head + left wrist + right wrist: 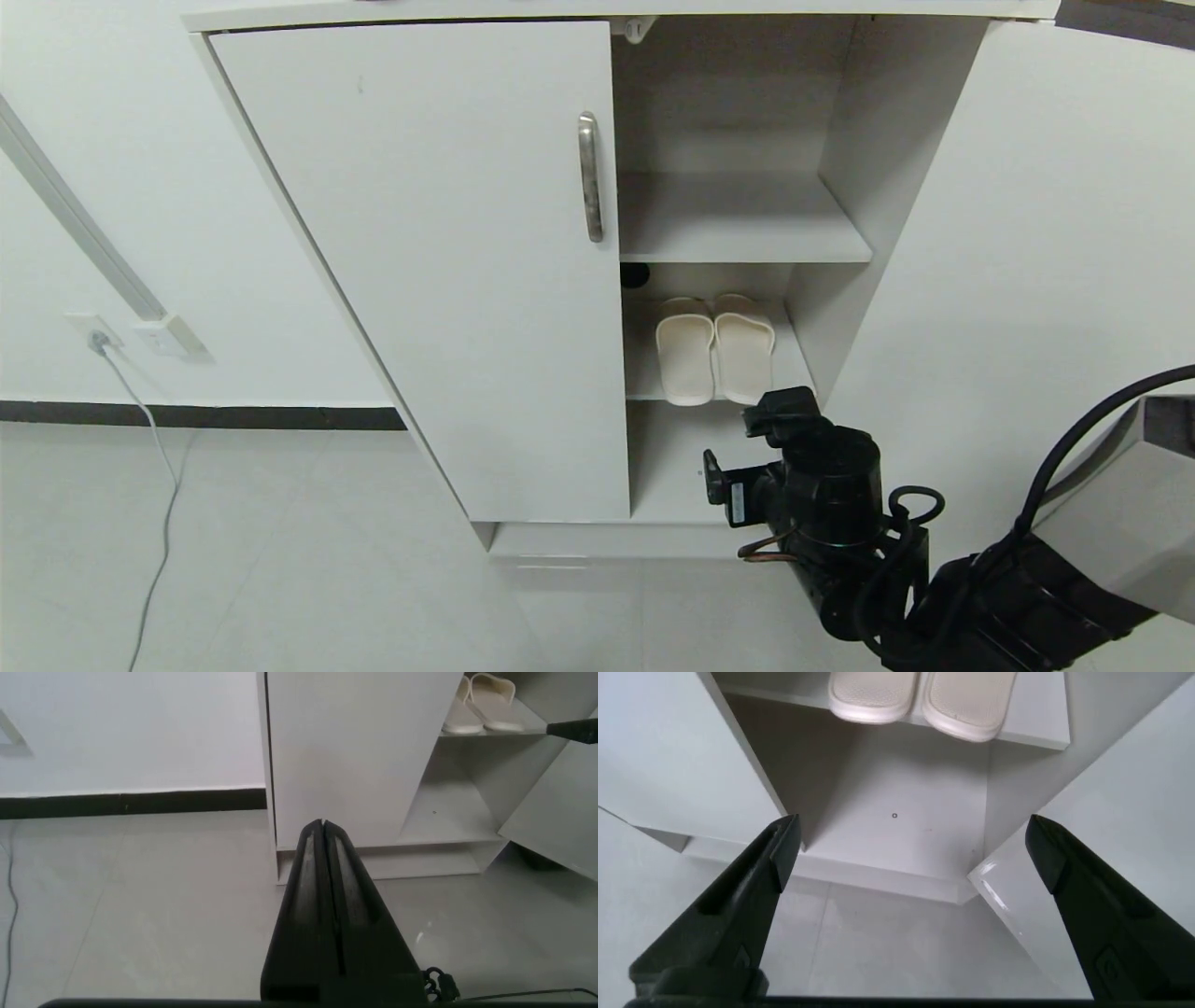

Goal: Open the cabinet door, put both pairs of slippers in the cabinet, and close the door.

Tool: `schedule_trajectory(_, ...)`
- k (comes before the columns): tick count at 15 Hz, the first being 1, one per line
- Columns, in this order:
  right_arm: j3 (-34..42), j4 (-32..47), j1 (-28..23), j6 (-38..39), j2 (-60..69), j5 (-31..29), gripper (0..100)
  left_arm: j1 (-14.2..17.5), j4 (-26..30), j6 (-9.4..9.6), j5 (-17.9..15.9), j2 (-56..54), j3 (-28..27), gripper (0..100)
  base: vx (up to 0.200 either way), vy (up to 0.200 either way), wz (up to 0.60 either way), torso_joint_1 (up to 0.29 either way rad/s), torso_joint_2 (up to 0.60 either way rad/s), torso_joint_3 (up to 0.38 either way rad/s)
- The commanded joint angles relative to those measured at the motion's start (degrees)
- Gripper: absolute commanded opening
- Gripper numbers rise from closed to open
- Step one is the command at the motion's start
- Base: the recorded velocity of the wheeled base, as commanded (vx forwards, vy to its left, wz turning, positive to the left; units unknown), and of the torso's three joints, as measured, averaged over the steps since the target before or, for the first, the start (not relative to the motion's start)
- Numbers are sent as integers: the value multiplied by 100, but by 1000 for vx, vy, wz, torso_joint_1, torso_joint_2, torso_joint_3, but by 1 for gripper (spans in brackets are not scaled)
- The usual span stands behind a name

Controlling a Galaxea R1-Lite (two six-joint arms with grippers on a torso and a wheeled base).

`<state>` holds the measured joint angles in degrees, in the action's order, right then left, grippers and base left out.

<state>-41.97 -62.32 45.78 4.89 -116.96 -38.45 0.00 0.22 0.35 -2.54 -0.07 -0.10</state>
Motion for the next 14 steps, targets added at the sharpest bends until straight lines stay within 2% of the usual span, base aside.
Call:
schedule_trajectory(1, 5, 0, 2, -5, 6, 4, 100, 0, 4, 0, -1, 7, 1, 0, 0, 0, 0, 0, 0, 0)
schedule_trajectory(6, 22, -8, 10, -5, -3, -5, 100, 0, 4, 9, -1, 7, 1, 0, 0, 0, 0, 0, 0, 0)
schedule_trajectory(14, 119, -158, 72, -5, -99, -5, 100, 0, -4, 9, -1, 7, 1, 0, 0, 0, 0, -1, 2, 185)
